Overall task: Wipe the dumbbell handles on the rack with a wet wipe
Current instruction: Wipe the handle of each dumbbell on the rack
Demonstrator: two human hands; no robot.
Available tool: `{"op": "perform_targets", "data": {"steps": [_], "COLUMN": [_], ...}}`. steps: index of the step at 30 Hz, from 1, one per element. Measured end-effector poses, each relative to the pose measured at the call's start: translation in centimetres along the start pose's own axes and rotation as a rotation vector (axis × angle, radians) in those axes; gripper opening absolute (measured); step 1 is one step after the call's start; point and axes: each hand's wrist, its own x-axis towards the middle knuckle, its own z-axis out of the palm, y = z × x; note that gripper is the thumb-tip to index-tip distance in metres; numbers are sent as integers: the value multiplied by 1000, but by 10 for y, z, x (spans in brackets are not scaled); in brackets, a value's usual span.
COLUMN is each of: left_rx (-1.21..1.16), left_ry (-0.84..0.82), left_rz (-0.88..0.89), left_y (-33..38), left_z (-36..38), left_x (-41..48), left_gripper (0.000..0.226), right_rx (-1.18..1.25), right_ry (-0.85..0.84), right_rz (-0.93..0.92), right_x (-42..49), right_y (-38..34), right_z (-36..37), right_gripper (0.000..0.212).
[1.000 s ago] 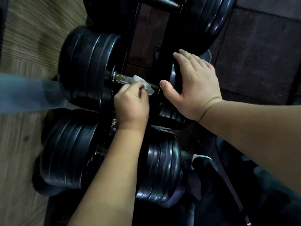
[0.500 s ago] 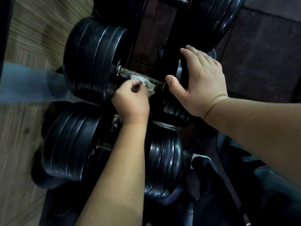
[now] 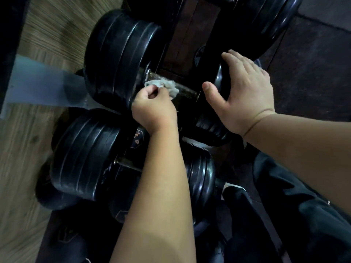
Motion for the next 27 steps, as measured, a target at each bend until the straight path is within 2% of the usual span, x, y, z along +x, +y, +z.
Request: {"op": "perform_targets", "data": {"steps": [5,7,10,12,15,20,23,27], "left_rx": [104,106,89,97,146,193,138,75], "left_ry": [-198,-135,65,109,71,-140,-70,30], "left_rz": [48,47,93,95,93,51,-9,-4], "left_y": [-5,-4,2,4,0,-7,-5,-2], "left_z": [9,8,2,2,6,3,-14,-49], "left_x": [-25,-22,-9,-6,-14,-38,-42,-52], "left_gripper": [15,17,17,17,18,16,13,11], "right_rx": [2,2,1,0,7,42,58,77], "right_ry": [9,14,8,4,7,3,-21,-35], "right_rz": [0,-6,-14,-19,-28,-30,-47,-36], "right_x": [1,1,0,1,1,2,2,3], "right_y": [0,2,2,3,5,5,5,7], "right_z": [2,2,2,2,4,4,3,2], "right_gripper": [80,80,79,79,80,80,79,79]}}
